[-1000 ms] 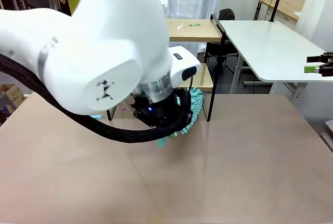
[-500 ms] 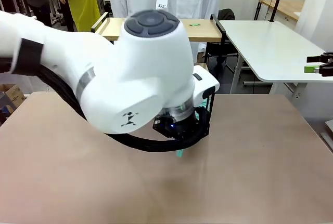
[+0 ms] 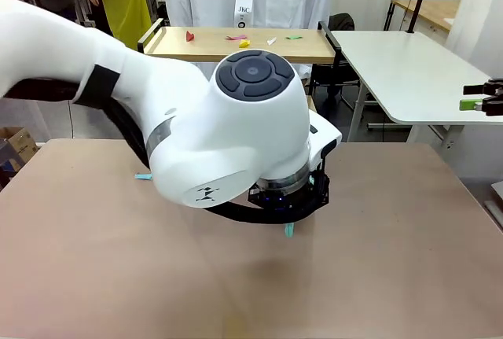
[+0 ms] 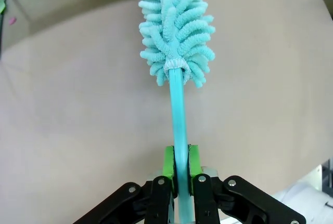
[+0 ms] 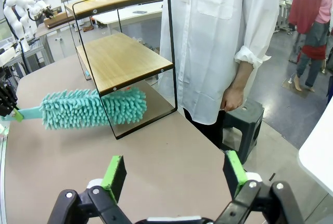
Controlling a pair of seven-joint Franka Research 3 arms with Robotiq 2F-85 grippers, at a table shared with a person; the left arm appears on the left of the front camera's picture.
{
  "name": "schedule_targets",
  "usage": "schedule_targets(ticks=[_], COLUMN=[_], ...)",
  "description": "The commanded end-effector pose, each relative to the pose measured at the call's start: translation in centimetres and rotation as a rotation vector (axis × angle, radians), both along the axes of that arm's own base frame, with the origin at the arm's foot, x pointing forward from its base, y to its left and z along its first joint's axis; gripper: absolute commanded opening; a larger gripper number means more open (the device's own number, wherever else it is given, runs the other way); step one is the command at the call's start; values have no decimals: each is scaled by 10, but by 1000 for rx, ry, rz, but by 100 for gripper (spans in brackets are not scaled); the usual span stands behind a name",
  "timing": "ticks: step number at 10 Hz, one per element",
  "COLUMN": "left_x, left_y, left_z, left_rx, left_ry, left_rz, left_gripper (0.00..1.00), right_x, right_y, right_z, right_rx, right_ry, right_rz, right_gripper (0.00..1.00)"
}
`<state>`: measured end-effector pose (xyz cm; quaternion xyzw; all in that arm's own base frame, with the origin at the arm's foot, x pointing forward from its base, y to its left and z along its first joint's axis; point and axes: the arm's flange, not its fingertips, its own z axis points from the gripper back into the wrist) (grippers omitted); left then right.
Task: Clean the shelf.
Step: Clean the specific section of the Shelf indicated by the human with the Duster.
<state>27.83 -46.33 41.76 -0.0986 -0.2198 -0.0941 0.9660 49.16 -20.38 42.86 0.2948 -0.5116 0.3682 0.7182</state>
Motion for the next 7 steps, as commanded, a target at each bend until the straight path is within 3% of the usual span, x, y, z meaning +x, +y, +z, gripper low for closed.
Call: schedule_targets(ticks=[1, 7], left_x=[13, 43], left_y=[-28, -47], left_z=[-17, -55], left_rx=[-8, 32], left_ry=[-46, -6], left_rz=[50, 108], left_gripper=[13, 13], right_x=[1, 1], right_y=[2, 2], right_z=[3, 3], right_rx=[-3, -3], right_ry=[-5, -5], right_rz=[2, 2], right_gripper=[100, 100])
